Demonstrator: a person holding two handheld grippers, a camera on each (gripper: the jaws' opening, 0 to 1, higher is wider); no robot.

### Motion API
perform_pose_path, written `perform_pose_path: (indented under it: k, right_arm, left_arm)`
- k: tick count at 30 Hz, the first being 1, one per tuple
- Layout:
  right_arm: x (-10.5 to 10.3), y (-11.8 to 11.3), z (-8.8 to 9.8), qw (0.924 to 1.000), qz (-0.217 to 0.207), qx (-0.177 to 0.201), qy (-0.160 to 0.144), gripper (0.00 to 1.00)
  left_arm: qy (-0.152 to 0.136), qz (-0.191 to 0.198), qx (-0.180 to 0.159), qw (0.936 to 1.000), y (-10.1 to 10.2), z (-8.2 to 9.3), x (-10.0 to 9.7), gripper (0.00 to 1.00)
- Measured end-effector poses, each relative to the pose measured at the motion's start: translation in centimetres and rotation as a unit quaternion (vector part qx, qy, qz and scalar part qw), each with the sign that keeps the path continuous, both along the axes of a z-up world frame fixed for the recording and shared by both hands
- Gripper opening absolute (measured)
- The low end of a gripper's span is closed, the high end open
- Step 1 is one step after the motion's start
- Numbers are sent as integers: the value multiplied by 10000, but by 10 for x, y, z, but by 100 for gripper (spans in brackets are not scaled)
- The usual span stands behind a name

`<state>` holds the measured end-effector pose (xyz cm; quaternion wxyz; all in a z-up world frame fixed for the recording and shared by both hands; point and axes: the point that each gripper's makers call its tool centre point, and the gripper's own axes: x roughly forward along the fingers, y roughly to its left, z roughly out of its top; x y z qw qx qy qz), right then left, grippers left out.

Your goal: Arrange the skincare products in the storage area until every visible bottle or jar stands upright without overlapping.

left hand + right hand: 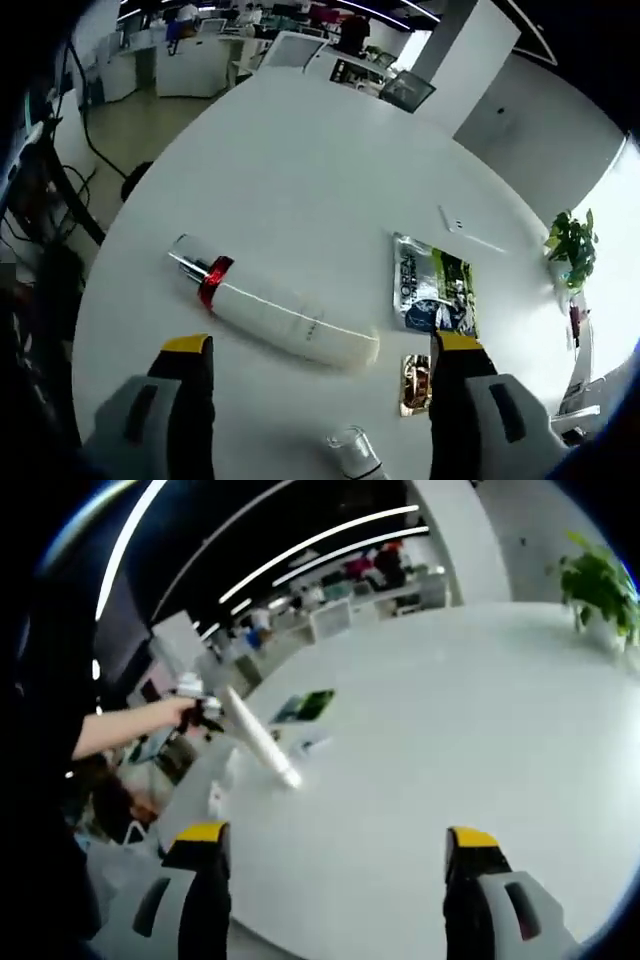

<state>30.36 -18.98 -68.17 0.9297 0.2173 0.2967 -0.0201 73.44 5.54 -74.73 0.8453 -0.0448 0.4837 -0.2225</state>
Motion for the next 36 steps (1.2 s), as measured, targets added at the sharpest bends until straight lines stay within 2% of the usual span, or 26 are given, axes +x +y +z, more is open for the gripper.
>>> perform_pose_path:
  k: [3,5,11,19,22,23,26,30,32,36]
  right_arm:
    - [0,-1,-2,10000,-40,19,13,91]
    - [-1,-2,-3,10000,-72,27,17,91]
    - [-4,-3,-7,9998,-158,86,56,91]
    - [-4,-9,-8,9997,-231,77,81,89]
    - [-3,-11,-7,9997,-250,61,61,89]
    - [-4,-11,-7,9996,-259,52,66,89]
    - [-6,-13,-9,9995,-292,70,86,89]
    - [-6,-12,-10,9995,-300,78,96,89]
    - [-6,-12,-10,9995,-295,75,99,89]
    - [-7,-12,-12,9995,-292,81,110,89]
  left_arm:
    - [-29,254,234,9994,2,-6,8,73]
    - [-47,329,252,9991,-2,-9,11,73]
    - [23,401,465,9981,-4,-21,14,70]
    - [-58,537,672,9963,4,-24,24,69]
    - [-77,560,675,9961,6,-24,26,65]
    - [-54,556,655,9963,6,-29,36,62]
    - [-61,406,724,9965,5,-31,35,53]
    - [-76,-38,1174,9930,9,-39,28,43]
    - [-181,-153,1258,9918,10,-40,30,43]
    - [-173,-179,1205,9924,10,-38,29,43]
